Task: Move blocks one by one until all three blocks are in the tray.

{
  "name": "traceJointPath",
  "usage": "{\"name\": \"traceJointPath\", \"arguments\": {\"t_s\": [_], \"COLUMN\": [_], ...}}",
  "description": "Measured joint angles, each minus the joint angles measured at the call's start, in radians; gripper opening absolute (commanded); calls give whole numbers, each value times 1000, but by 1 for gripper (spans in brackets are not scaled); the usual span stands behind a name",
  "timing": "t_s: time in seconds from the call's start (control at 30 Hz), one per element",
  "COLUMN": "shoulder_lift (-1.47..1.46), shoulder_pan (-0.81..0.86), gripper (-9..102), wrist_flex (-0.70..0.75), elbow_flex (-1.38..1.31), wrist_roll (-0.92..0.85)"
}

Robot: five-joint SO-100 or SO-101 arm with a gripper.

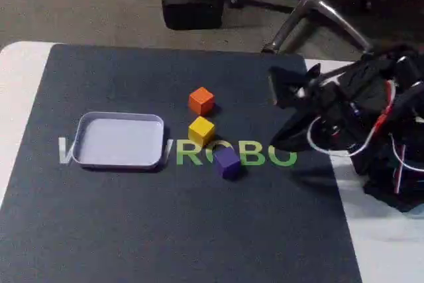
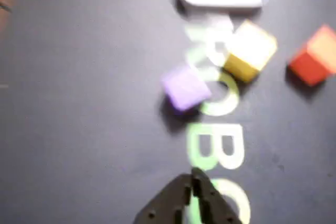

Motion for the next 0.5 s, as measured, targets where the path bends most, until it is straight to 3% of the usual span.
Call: {"name": "traceJointPath", "arguments": {"t_s": [0.2,0.5], "shoulder_lift": [-8,-318], "shoulder_pan": [-41,-100], "gripper": [-6,-6], "wrist_flex": [190,224], "elbow_flex": [-195,-443], "wrist_roll": [9,100]}}
